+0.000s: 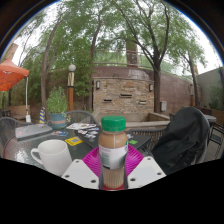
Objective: Pour water
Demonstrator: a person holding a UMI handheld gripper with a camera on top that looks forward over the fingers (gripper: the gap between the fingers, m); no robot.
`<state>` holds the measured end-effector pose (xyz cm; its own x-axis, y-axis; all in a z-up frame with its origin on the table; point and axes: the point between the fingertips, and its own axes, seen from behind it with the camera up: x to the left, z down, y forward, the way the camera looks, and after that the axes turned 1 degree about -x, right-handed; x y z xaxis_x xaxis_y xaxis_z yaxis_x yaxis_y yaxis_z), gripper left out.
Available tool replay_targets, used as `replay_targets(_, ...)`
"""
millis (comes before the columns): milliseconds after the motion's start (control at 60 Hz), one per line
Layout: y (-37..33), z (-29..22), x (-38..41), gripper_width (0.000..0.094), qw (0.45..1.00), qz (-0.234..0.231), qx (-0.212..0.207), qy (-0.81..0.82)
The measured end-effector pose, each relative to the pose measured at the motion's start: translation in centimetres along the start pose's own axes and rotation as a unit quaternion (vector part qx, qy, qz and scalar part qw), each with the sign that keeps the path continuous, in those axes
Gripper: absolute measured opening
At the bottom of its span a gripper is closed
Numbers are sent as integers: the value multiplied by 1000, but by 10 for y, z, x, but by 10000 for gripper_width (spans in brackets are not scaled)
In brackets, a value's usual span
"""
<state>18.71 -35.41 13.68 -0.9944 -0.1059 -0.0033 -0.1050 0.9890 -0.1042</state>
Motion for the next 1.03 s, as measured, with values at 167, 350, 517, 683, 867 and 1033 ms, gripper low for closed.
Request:
replay_targets(167, -7, -7, -1, 314, 1000, 14, -2, 4)
replay_targets(350, -37, -4, 11, 600, 1000, 3, 19, 21)
replay_targets(517, -81, -6, 16, 820, 999, 13, 50, 9)
replay_targets(683, -149, -17, 36, 835, 998, 6, 61, -11)
replay_targets(867, -248, -39, 65, 838, 998, -4, 59, 3)
replay_targets(1033, -323, -50, 82, 835, 998, 2, 58, 16)
